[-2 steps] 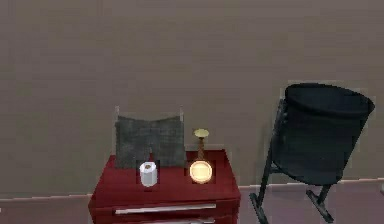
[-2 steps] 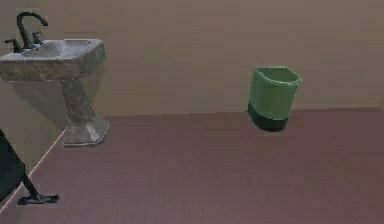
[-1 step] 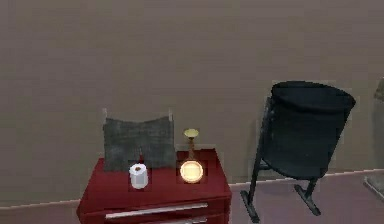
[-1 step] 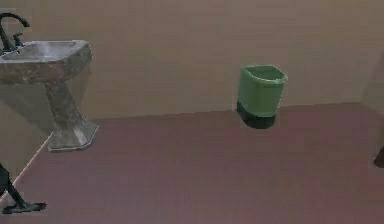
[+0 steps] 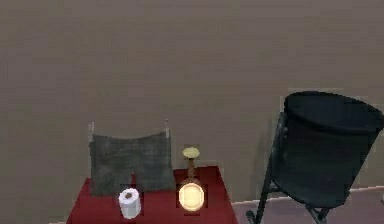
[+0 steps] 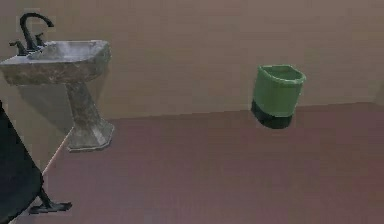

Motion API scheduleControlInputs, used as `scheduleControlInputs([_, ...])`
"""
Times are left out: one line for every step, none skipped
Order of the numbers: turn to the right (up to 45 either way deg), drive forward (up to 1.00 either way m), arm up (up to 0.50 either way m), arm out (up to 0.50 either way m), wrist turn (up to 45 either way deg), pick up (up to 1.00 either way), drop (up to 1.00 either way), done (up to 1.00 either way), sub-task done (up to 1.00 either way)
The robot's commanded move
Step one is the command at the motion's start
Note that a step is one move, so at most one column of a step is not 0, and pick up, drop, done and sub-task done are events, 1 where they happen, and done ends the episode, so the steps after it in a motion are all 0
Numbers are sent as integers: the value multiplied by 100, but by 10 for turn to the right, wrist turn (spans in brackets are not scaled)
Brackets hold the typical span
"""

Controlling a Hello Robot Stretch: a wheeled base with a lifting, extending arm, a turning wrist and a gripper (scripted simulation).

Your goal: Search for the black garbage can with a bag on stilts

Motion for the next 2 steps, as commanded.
scheduleControlInputs([360, 0, 0, 0, 0, 0, 0, 0, 0])
scheduleControlInputs([0, 0, 0, 0, 0, 0, 0, 100, 0])
